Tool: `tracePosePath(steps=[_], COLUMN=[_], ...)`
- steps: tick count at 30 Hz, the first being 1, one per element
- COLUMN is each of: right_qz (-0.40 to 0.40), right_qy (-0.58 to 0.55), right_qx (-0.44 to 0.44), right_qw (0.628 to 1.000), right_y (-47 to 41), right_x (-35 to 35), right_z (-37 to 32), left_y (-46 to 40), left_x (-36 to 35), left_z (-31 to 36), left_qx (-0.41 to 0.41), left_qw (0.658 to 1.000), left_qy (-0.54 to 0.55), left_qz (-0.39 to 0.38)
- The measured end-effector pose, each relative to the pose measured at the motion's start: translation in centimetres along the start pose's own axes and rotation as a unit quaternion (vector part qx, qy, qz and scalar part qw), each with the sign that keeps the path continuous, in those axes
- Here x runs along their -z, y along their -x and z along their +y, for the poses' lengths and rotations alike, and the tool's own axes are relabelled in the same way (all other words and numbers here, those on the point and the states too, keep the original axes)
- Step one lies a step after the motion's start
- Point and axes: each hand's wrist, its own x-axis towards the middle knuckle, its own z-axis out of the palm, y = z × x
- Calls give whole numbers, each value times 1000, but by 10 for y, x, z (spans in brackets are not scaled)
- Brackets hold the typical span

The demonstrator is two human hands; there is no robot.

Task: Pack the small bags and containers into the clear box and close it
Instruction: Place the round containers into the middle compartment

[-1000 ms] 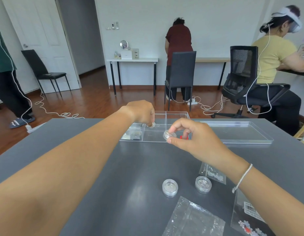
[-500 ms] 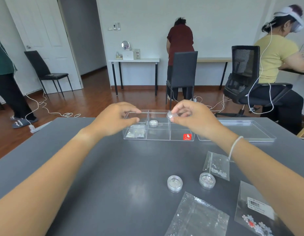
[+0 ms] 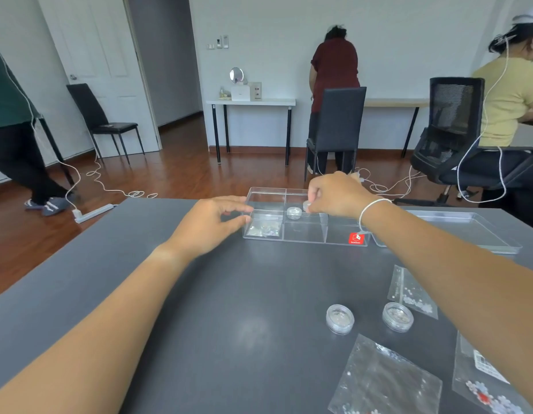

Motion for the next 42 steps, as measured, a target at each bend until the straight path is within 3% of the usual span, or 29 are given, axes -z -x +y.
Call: tracePosePath(steps=[5, 15, 20, 26, 32, 42], right_qz=[-13, -45, 45, 118, 46, -115], right_qy=[85, 95, -25, -163, -232, -230], right_qx=[6, 4, 33, 70, 105, 117], right_qw=[996, 994, 998, 977, 966, 959], right_y=[-7, -11, 8, 69, 130, 172], right_x=[-6, -5, 1, 7, 11, 14], right_z=[-3, -3, 2, 13, 29, 49], left_y=[0, 1, 2, 6, 26, 51], left_x=[0, 0, 2, -2, -25, -37], left_z=[-3, -1, 7, 37, 79, 96], left_qx=[0, 2, -16, -76, -102, -97], left_qw=[1000, 1000, 1000, 997, 986, 952], left_qy=[15, 18, -2, 0, 98, 81], left_qz=[7, 6, 17, 19, -85, -278])
